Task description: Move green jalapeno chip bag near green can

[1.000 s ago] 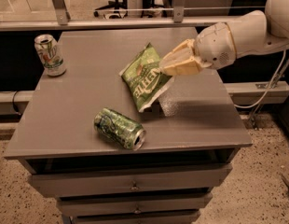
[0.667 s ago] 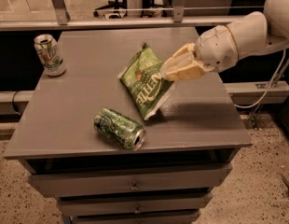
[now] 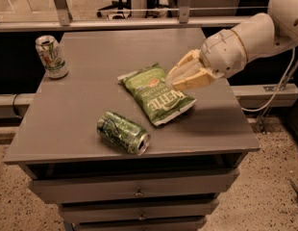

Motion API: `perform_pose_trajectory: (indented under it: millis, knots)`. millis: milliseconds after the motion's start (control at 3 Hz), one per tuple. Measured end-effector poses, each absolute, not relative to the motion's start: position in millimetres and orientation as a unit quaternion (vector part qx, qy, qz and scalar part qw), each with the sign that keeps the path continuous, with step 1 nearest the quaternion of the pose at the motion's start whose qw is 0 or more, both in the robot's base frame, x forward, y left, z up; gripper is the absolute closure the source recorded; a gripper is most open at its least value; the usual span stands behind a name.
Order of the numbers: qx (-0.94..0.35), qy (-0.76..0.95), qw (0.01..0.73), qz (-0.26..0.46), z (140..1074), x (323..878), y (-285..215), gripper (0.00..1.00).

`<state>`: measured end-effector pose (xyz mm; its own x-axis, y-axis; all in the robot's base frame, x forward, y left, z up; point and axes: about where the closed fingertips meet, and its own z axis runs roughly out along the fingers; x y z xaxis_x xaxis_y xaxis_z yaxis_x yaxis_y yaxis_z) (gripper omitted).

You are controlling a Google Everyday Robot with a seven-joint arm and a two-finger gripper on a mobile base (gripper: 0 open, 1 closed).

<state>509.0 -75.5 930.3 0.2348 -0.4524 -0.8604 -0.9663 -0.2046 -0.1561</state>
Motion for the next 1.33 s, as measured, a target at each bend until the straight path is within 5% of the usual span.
perform_pose_trajectory:
  millis: [1000,1333]
  knots:
    - [-0.622,0.613,0.419,0.246,914.2,548.0,-115.6,0.13]
    - [-0.627,0.608,0.417,0.251,914.2,546.8,-111.3,0.00]
